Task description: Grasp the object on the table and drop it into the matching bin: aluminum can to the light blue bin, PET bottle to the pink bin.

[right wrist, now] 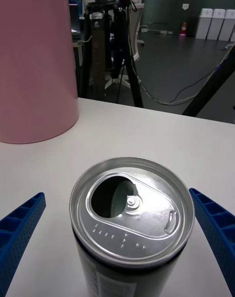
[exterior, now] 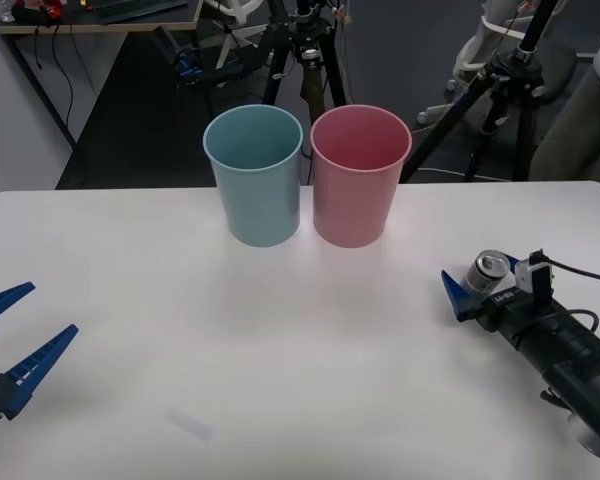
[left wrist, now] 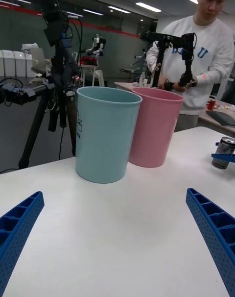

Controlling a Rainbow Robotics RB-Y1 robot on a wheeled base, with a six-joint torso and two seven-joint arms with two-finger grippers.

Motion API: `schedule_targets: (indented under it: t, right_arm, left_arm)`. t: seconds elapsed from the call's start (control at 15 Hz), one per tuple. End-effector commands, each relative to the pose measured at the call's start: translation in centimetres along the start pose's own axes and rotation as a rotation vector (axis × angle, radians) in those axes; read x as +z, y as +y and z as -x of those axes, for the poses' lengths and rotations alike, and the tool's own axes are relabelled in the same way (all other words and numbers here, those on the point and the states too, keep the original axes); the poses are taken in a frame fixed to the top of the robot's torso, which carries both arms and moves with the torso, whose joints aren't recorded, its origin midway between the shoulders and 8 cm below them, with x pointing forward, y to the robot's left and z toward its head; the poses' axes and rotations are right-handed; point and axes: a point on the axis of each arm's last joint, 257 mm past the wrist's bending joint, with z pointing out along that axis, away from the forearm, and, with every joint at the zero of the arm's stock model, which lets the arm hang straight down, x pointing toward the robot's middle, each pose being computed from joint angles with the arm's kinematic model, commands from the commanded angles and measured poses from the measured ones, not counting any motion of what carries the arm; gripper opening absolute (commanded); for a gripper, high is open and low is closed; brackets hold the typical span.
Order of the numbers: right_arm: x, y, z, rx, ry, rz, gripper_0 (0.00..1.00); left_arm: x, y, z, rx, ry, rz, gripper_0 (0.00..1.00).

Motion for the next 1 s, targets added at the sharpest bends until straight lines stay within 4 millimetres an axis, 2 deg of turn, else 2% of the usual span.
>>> schedule_targets:
  t: [0.07,0.33,0.4,0.47,0.53,1.0]
  right_arm:
    - [-0.03,-0.06,-0.04,0.003,0.000,-0.001,1.00]
    - [-0.01,-0.06,-0.09,0.003,0.002,-0.003,1.00]
    - [-0.02,-0.16,-0.01,0.002,0.001,-0.005,0.86]
    - [-0.02,-0.23,-0.04,0.002,0.002,-0.008,0.24]
    - [0.00,-0.23,-0.09,0.002,0.003,-0.009,0.00]
    - [-0.03,-0.30,-0.07,0.008,0.002,-0.011,0.00]
  left_arm:
    - [0.00,0.00,0.00,0.000,0.000,0.000,1.00]
    - [0.00,0.00,0.00,0.000,0.000,0.000,1.00]
    - [0.00,0.00,0.00,0.000,0.000,0.000,1.00]
    - [0.00,0.00,0.00,0.000,0.000,0.000,1.00]
    - [0.00,0.00,0.00,0.000,0.000,0.000,1.00]
    - [0.00,0.00,0.00,0.000,0.000,0.000,1.00]
